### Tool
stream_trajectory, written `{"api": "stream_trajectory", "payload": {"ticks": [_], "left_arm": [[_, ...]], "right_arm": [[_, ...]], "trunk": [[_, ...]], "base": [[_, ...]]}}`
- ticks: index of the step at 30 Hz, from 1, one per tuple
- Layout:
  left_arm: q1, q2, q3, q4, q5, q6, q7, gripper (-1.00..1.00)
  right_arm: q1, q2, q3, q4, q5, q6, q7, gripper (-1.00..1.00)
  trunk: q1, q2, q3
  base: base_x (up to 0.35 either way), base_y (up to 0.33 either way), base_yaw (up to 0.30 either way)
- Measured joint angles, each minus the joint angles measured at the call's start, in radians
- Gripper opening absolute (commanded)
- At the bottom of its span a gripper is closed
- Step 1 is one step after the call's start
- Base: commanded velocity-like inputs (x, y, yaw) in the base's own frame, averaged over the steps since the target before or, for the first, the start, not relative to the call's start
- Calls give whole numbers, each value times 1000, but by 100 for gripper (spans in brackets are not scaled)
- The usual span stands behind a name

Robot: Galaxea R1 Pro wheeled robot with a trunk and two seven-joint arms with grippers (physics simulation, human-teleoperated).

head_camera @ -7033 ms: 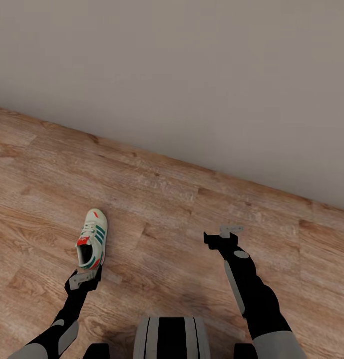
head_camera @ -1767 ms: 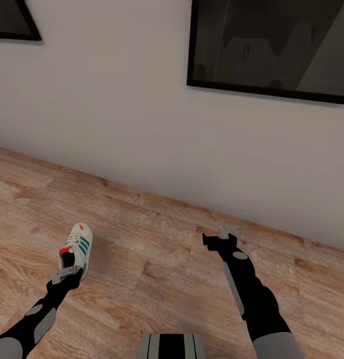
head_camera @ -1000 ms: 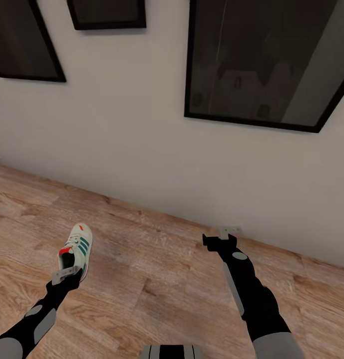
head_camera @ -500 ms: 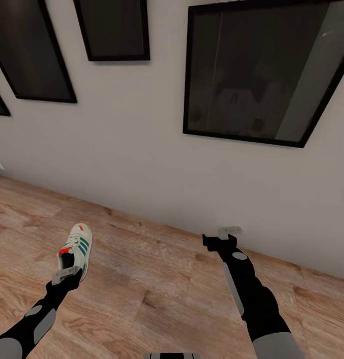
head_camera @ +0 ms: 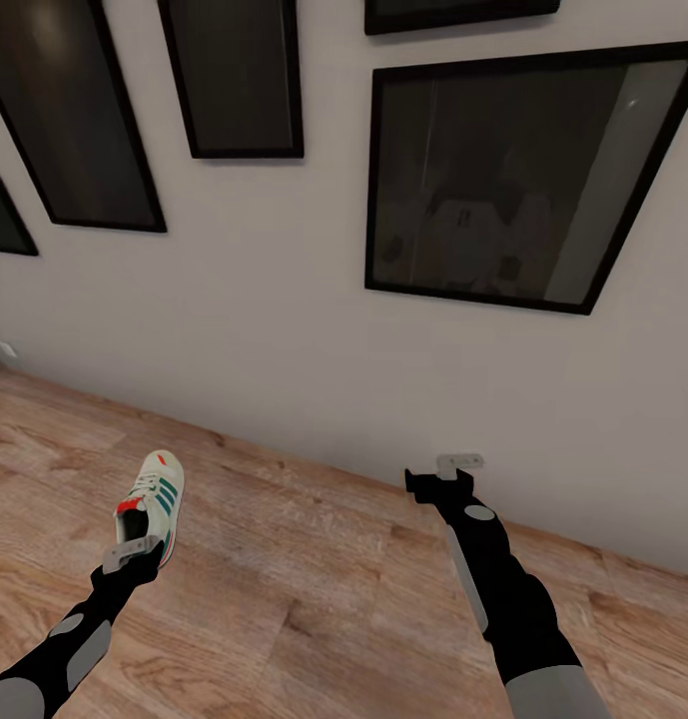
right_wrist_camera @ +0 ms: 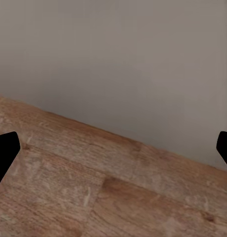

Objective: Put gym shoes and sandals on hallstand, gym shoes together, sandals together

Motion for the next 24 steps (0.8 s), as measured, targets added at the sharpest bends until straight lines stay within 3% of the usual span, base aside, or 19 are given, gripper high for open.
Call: {"api": "stream_trajectory", "payload": {"ticks": [12,24], "left_arm": [[0,0,0,0,0,0,0,-100],[1,0,0,0,0,0,1,-100]], "right_arm": [[0,0,0,0,0,0,-2,100],[0,0,2,0,1,0,-5,100]], "trunk": [[0,0,20],[0,0,29]], "base": [[0,0,13],[0,0,244]]}}
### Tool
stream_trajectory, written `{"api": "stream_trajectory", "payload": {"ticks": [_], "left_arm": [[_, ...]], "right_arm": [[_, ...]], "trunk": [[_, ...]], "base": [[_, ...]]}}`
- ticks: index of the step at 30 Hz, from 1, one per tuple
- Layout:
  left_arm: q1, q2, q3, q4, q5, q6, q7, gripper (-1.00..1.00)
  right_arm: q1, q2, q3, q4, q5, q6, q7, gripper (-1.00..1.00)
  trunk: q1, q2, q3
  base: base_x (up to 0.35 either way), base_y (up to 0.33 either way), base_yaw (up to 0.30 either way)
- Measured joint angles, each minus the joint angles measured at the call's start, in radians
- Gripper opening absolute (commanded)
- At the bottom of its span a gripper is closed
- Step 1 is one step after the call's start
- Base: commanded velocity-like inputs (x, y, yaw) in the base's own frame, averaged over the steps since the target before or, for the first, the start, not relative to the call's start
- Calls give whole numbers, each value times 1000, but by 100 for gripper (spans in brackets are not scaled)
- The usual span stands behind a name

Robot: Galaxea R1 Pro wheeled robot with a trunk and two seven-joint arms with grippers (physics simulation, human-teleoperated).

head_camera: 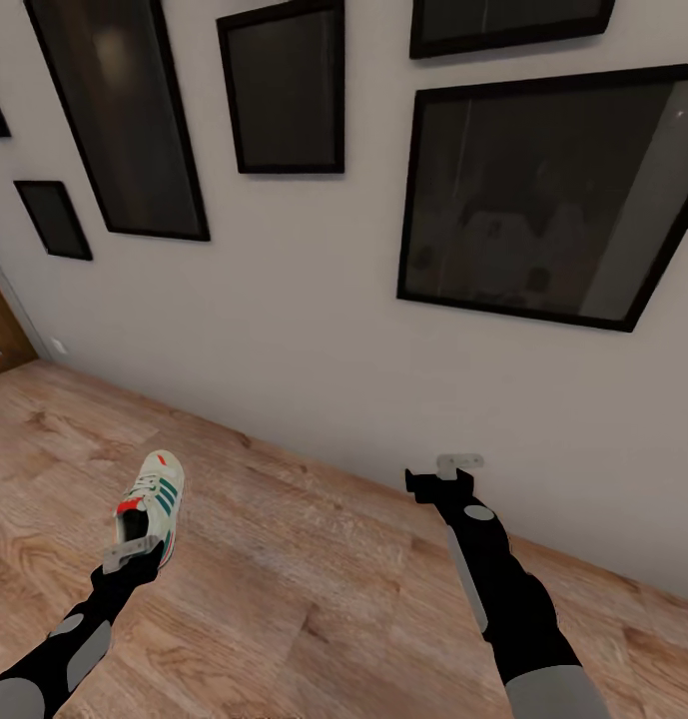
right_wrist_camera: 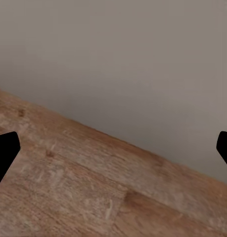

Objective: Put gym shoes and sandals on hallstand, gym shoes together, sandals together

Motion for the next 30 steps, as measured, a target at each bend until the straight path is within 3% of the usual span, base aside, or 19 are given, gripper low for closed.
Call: {"api": "stream_trajectory", "payload": {"ticks": [30], "left_arm": [[0,0,0,2,0,0,0,-100]], "right_arm": [[0,0,0,0,0,0,0,100]], "trunk": [[0,0,15]], "base": [[0,0,271]]}}
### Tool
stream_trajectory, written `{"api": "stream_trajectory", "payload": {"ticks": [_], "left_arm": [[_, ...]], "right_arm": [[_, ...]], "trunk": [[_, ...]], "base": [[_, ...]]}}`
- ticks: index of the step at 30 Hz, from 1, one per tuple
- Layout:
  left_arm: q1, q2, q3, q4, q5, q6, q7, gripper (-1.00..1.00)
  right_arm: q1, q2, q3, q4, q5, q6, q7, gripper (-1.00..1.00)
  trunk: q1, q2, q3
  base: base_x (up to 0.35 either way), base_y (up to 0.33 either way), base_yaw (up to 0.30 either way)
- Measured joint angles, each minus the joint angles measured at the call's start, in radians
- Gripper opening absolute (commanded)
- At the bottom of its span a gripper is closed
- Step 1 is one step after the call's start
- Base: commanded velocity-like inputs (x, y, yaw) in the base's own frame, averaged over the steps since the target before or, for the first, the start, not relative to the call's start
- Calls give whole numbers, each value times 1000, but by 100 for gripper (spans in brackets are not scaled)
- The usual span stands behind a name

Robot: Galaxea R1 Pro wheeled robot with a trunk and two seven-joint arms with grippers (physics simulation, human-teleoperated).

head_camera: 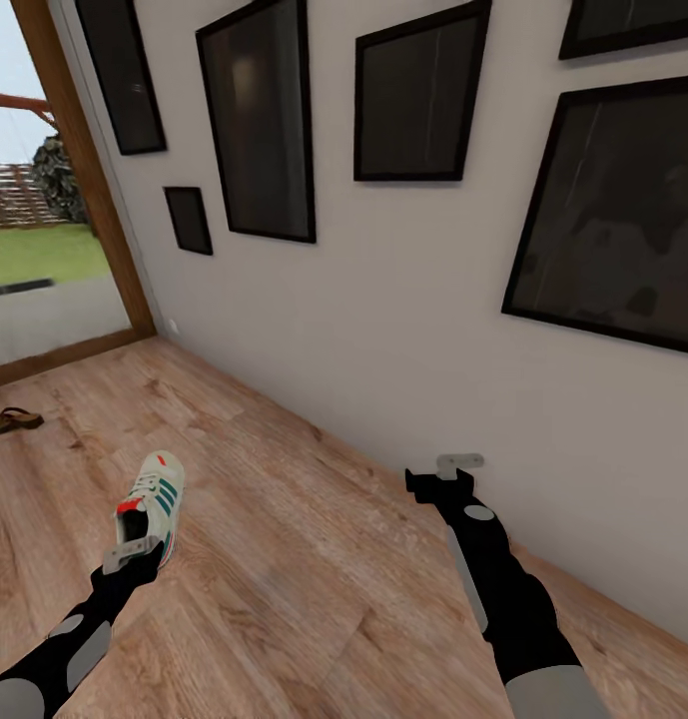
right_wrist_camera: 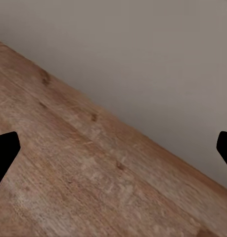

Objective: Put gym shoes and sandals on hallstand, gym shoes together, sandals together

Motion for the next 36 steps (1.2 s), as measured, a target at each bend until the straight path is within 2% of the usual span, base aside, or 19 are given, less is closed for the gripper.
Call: {"api": "stream_trajectory", "payload": {"ticks": [7,16,26,36], "left_arm": [[0,0,0,0,0,0,-1,-100],[0,0,0,0,0,0,-1,-100],[0,0,0,0,1,0,-1,-100],[0,-1,0,0,2,0,-1,-100]], "right_arm": [[0,0,0,0,0,0,0,100],[0,0,0,0,0,0,0,100],[0,0,0,0,0,0,0,100],[0,0,0,0,0,0,0,100]], "trunk": [[0,0,8],[-1,0,17],[0,0,23],[0,0,33]], "base": [[80,0,233],[314,32,231],[289,92,102],[49,19,216]]}}
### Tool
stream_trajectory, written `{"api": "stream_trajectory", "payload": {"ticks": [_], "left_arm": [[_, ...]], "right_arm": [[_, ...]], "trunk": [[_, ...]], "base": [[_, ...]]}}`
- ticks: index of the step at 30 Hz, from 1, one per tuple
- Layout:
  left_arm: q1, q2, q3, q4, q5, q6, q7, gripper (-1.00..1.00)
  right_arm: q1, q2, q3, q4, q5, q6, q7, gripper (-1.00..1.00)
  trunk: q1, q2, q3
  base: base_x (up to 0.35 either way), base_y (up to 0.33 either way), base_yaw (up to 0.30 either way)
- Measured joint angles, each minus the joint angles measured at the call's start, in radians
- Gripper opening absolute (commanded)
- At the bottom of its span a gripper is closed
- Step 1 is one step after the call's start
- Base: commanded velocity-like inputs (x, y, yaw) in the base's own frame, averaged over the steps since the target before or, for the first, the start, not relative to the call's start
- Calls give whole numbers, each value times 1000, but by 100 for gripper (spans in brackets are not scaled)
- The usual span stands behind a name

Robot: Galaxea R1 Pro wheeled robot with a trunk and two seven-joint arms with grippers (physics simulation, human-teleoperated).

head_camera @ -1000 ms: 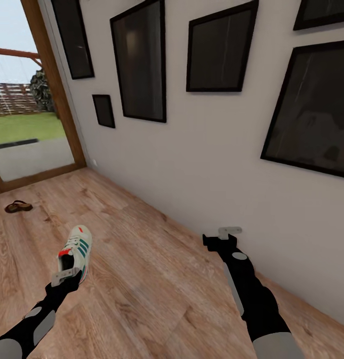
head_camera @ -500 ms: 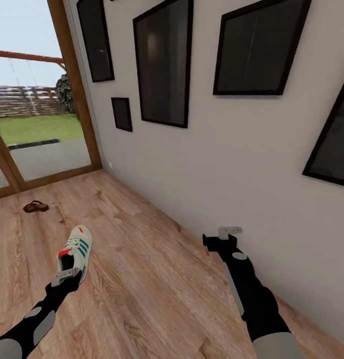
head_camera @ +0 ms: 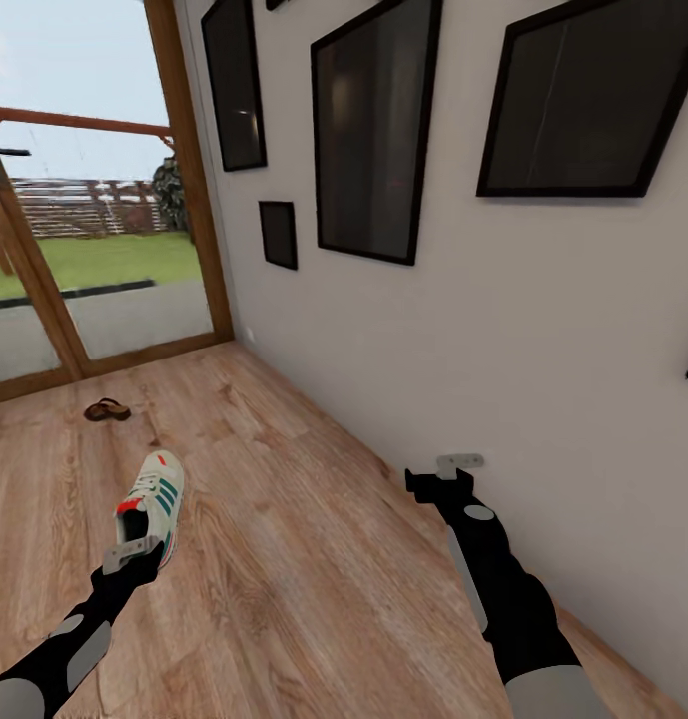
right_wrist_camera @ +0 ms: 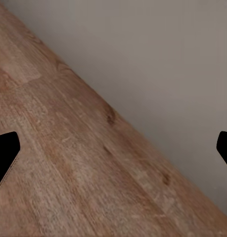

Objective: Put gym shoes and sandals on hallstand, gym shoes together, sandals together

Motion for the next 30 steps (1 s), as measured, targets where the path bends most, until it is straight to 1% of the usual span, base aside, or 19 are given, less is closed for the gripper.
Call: {"api": "stream_trajectory", "payload": {"ticks": [30], "left_arm": [[0,-1,0,0,0,0,1,-100]], "right_arm": [[0,0,0,0,0,0,0,100]], "trunk": [[0,0,32]], "base": [[0,0,223]]}}
